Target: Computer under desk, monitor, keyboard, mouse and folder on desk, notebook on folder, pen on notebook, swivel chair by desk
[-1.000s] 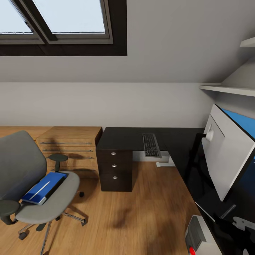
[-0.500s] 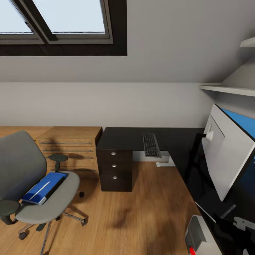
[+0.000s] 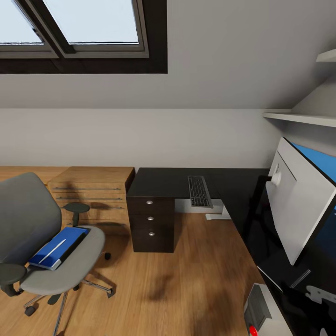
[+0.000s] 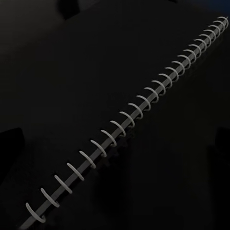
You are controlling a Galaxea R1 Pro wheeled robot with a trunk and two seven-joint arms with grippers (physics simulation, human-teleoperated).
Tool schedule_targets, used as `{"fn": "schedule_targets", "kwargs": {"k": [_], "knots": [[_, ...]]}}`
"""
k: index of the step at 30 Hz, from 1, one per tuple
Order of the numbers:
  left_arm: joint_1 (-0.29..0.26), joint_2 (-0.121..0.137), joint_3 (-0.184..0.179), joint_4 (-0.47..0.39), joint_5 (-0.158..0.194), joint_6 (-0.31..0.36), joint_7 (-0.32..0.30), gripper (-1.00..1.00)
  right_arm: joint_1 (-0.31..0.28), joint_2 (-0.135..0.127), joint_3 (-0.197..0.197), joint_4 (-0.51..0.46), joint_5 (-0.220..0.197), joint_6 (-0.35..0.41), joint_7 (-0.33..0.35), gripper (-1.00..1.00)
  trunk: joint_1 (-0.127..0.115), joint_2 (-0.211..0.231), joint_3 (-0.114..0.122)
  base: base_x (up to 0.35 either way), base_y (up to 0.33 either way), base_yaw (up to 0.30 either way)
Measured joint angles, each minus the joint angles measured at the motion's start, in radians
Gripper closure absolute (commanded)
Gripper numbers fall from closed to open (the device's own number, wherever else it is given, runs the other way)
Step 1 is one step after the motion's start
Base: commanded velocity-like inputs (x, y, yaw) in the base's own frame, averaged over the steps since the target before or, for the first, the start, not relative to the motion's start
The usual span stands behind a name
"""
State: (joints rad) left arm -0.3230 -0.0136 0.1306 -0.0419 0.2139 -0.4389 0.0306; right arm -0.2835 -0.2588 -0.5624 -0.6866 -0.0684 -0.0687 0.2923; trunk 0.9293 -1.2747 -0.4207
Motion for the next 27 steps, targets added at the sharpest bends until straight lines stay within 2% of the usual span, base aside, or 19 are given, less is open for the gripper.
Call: {"fn": "schedule_targets", "kwargs": {"k": [16,27], "knots": [[0.0,0.0,0.0,0.0,0.0,0.0,0.0,-1.0,0.001,0.001,0.001,-0.007,0.006,-0.006,0.021,-1.0,0.0,0.0,0.0,0.0,0.0,0.0],[0.0,0.0,0.0,0.0,0.001,0.0,0.0,-1.0,0.001,0.002,0.0,-0.007,0.007,-0.086,0.02,-1.0,0.0,0.0,0.0,0.0,0.0,0.0]]}}
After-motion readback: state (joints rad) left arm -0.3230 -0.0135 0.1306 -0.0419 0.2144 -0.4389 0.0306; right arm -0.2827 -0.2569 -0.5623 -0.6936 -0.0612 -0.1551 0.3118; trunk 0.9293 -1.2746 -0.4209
